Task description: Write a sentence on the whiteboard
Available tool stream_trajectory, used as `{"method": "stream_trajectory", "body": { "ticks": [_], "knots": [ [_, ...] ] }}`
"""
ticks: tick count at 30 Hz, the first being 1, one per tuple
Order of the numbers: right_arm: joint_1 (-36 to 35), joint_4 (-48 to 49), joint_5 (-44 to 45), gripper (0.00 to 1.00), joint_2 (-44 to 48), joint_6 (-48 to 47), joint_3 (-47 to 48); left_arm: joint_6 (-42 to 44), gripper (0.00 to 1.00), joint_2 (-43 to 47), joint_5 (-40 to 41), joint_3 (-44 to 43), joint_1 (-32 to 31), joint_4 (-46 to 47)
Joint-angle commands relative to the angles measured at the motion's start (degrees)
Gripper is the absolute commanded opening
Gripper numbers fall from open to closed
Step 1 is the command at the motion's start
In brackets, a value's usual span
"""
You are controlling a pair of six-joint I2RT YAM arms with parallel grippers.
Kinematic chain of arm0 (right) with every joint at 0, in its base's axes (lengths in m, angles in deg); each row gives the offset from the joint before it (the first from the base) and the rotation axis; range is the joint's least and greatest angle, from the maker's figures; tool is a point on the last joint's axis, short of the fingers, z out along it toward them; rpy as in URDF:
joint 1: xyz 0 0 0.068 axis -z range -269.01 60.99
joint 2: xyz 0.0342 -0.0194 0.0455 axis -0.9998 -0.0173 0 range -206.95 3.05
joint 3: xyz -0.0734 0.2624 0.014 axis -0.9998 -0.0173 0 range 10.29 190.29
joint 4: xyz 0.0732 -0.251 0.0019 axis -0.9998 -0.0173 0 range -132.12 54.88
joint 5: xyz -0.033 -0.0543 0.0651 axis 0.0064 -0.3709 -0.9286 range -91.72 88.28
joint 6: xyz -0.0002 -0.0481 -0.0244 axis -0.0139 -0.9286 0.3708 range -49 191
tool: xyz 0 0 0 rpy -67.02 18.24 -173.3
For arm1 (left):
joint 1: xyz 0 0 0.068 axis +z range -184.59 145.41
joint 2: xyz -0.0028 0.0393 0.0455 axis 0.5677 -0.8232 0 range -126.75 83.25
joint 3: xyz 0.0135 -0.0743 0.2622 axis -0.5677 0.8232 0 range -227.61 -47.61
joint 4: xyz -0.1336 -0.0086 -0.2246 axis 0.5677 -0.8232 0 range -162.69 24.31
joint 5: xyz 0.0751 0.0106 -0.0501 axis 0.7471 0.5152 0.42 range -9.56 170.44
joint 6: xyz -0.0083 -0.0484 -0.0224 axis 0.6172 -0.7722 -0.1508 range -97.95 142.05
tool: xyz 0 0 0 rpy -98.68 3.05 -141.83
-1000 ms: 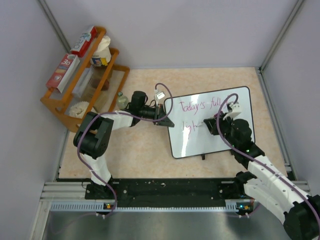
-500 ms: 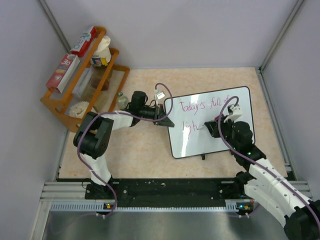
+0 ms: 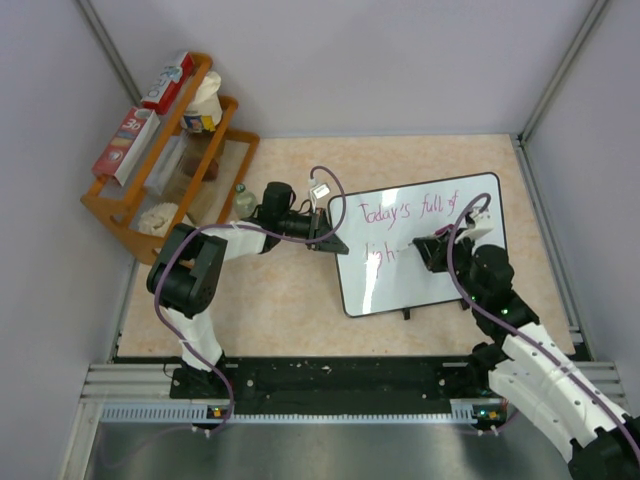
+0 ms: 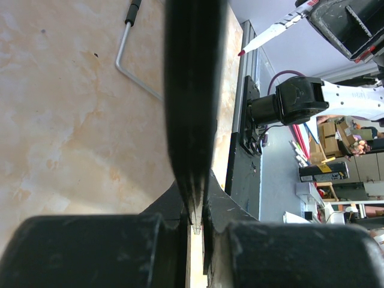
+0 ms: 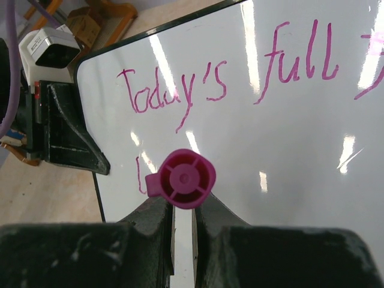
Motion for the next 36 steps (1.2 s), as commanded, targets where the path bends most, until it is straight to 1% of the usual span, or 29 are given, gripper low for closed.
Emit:
{"method": "stream_trajectory", "body": {
  "ticks": [1,7,15,27,31,36],
  "knots": [
    [-0.3,4.3,2.8,0.00,-1.4,-0.1,2.9,3.5,0.00,-0.6,1.7,0.2,0.2,-3.3],
    [-0.3,6.8,2.4,0.00,-5.6,-0.4,3.6,3.6,0.00,-0.7,1.6,0.0,0.2,-3.3],
    [-0.4,8.3,2.9,0.00,-7.4,0.1,1.8,3.6,0.00,-0.8,1.4,0.0,0.2,-3.4],
    [-0.4,0.4,9.2,0.00,-5.0,-2.2,1.4,3.5,0.00,-0.8,1.5,0.0,0.2,-3.3],
    [-0.3,-0.8,11.2,0.00,-4.5,-2.5,1.6,3.5,0.00,-0.9,1.5,0.0,0.2,-3.5],
    [-0.3,-0.5,9.9,0.00,-3.5,-2.2,2.4,3.5,0.00,-0.9,1.4,0.0,0.2,-3.5]
  ]
}}
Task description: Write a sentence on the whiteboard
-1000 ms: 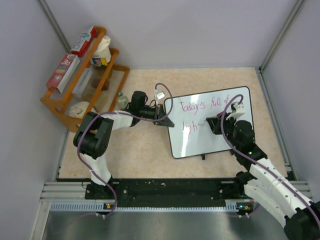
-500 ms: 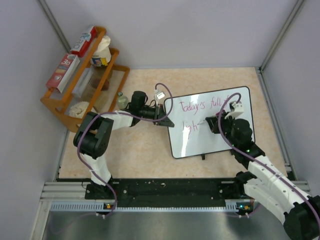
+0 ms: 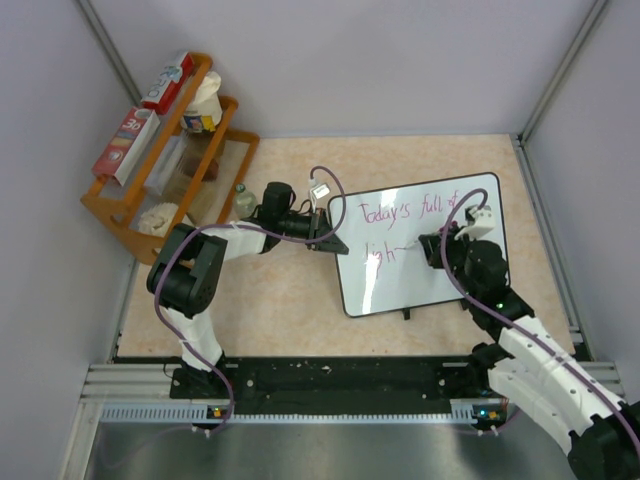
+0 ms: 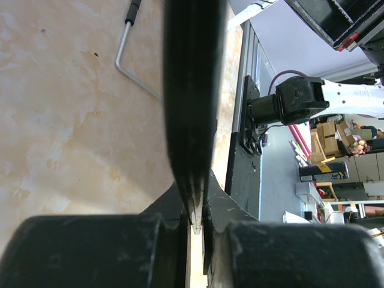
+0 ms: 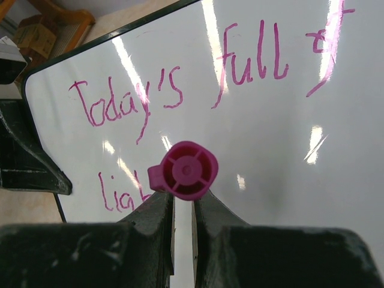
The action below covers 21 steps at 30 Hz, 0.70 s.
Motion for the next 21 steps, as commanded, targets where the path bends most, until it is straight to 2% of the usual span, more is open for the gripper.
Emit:
{"method": "stream_trajectory", "body": {
  "ticks": [1,7,21],
  "knots": [
    [-0.4,-1.5,1.8,0.00,0.8,-1.3,2.5,3.5,0.00,-0.9,1.4,0.0,0.2,-3.3],
    [-0.4,0.5,0.6,0.00,1.5,0.1,5.1,3.5,0.00,-0.9,1.4,0.0,0.2,-3.3],
    [-0.5,4.9,-0.3,0.00,-4.5,1.2,6.0,3.5,0.00,-0.9,1.3,0.0,0.2,-3.4]
  ]
}}
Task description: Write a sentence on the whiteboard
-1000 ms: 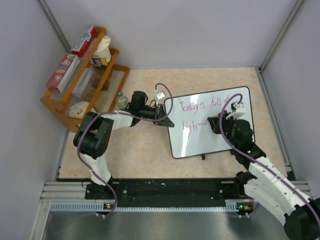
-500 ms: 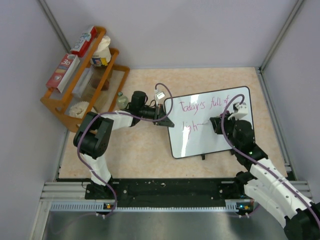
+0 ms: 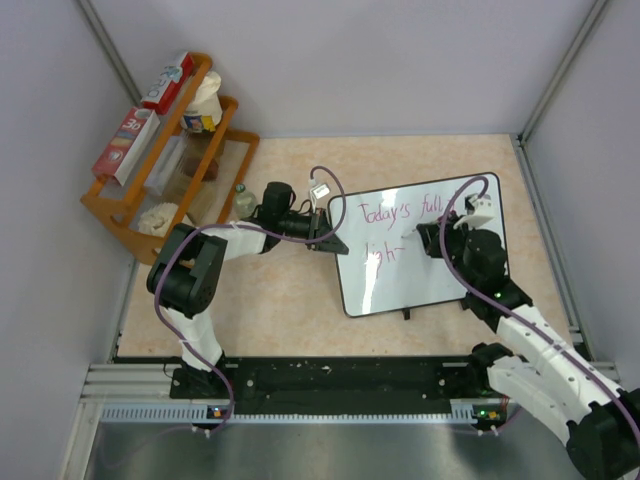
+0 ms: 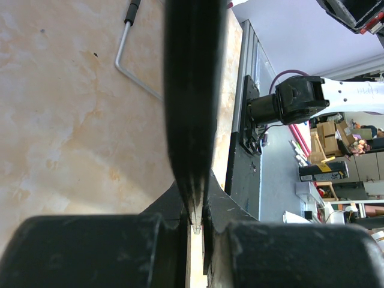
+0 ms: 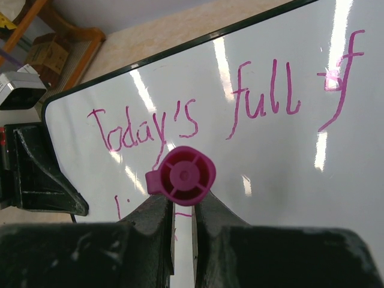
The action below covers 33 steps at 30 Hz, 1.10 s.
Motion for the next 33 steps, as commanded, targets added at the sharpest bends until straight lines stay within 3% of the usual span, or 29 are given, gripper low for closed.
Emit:
{"method": "stream_trajectory", "body": {
  "ticks": [1,33],
  "knots": [
    [-0.3,3.2,-0.4,0.00,-0.5,0.4,1.2,3.4,0.00,-1.0,1.4,0.0,0.2,-3.4],
    [-0.4,-5.1,-2.8,0.00,5.4,-0.6,-5.6,3.4,0.00,-0.9,1.4,0.0,0.2,-3.7]
  ]
}}
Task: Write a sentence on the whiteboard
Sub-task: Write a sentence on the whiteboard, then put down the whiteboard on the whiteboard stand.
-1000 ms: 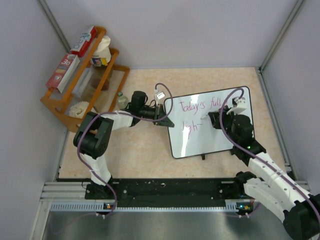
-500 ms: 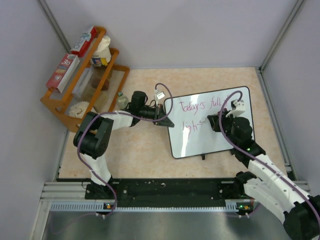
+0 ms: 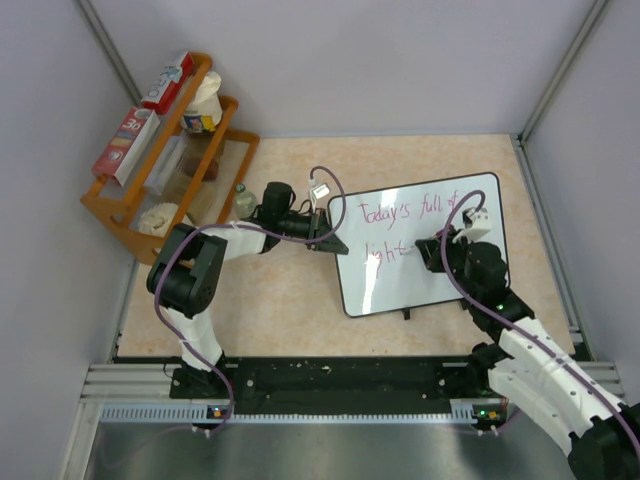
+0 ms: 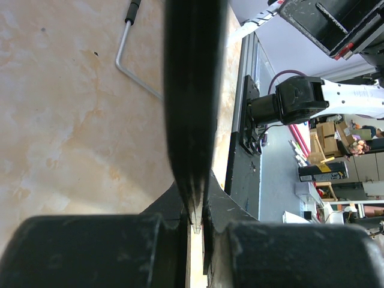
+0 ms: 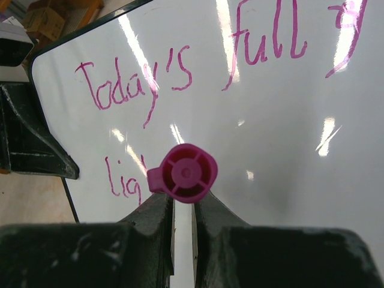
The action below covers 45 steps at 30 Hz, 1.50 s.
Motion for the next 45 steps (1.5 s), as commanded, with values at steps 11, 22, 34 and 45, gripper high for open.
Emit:
{"method": "stream_trajectory", "body": {
  "ticks": [11,22,34,45],
  "knots": [
    [-0.4,-4.7,2.1,0.00,2.7,-1.7,-1.1,3.4,0.00,-0.8,1.6,0.0,0.2,-3.5],
    [-0.4,-4.6,5.3,0.00,2.8,-1.1,0.7,3.5,0.00,-0.6,1.6,0.0,0.2,-3.5],
    [-0.4,-3.8,3.3,0.00,9.1,1.7,0.5,4.2,0.05,0.3,2.6,0.1,0.3,-4.4],
    [-0.4,-10.2,-1.8,0.00,16.5,6.2,1.0,7.3,0.61,6.8,7.5,3.4,0.6,-5.7]
  ]
}}
